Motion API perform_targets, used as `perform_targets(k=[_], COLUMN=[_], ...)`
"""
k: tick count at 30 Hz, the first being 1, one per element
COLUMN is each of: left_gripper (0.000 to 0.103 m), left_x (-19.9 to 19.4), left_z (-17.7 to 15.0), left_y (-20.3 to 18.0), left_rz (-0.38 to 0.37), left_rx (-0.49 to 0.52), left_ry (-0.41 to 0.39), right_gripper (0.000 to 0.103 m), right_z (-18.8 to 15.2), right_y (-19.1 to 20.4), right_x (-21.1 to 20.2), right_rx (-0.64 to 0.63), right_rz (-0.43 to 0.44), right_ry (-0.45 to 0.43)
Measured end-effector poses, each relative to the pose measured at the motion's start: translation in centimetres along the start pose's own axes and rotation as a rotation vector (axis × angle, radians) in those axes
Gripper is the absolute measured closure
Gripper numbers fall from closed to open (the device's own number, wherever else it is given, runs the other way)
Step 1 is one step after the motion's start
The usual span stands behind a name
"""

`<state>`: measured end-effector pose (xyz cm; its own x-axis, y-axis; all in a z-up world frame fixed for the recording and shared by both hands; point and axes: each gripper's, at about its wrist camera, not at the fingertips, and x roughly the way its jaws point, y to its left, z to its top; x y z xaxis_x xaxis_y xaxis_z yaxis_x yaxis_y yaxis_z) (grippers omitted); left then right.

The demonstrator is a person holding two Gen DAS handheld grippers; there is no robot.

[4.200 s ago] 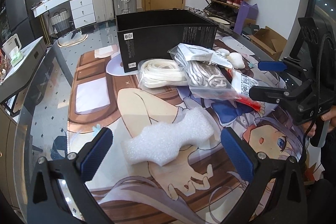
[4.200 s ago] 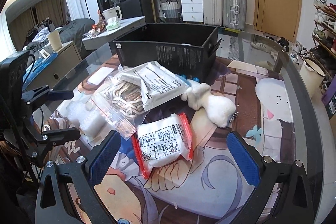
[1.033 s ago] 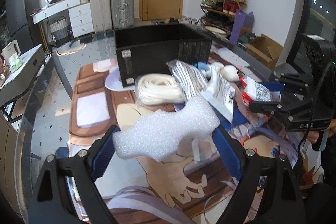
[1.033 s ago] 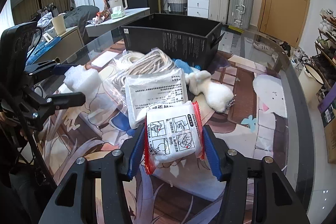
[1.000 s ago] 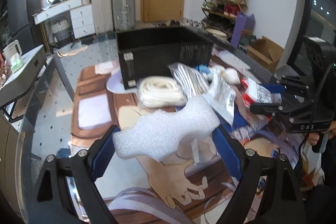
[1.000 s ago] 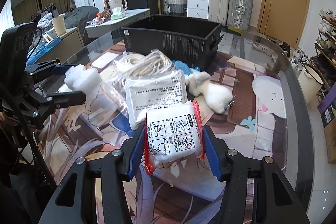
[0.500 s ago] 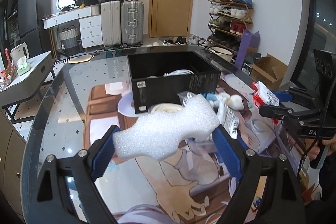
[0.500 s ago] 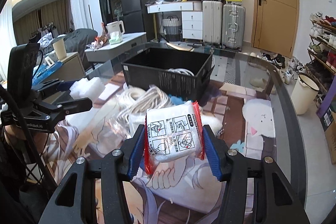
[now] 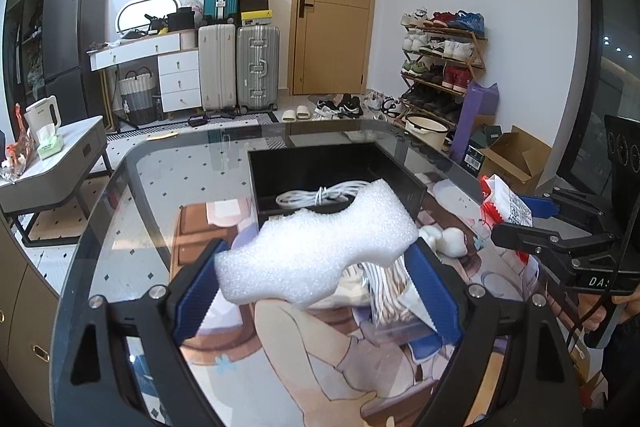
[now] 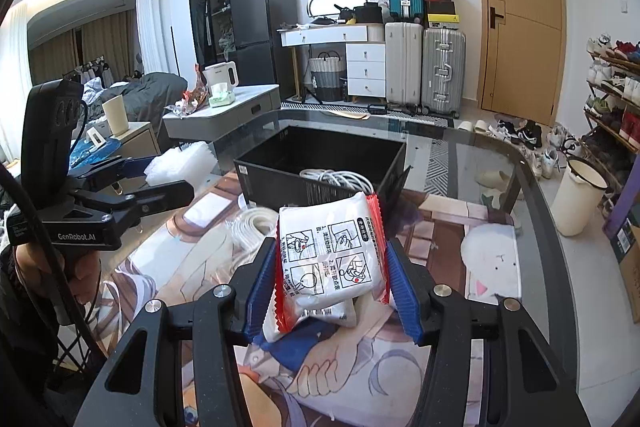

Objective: Organize soft objects
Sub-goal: 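Carry the foam sheet with the left gripper while the right gripper carries the red-edged packet over the black box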

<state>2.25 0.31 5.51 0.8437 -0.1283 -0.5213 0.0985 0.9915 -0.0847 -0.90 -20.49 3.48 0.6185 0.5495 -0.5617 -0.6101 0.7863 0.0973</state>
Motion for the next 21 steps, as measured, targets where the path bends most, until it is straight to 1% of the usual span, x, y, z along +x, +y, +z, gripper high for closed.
perform_targets(k=[13, 21], left_gripper=[0.014, 0.014], left_x=[0.5, 1.4], left_z=[2.3, 3.5], left_y=[0.1, 0.1], left_rz=[0.009, -0.001], left_rx=[-0.002, -0.004], left_ry=[-0.043, -0.050], right_gripper=[0.049, 0.049], right_z=[2.4, 3.6], right_y=[0.0, -0.3], right_x=[0.8, 1.6], right_rx=[0.011, 0.016], right_rz=[0.004, 0.003], right_ry=[-0.042, -0.052])
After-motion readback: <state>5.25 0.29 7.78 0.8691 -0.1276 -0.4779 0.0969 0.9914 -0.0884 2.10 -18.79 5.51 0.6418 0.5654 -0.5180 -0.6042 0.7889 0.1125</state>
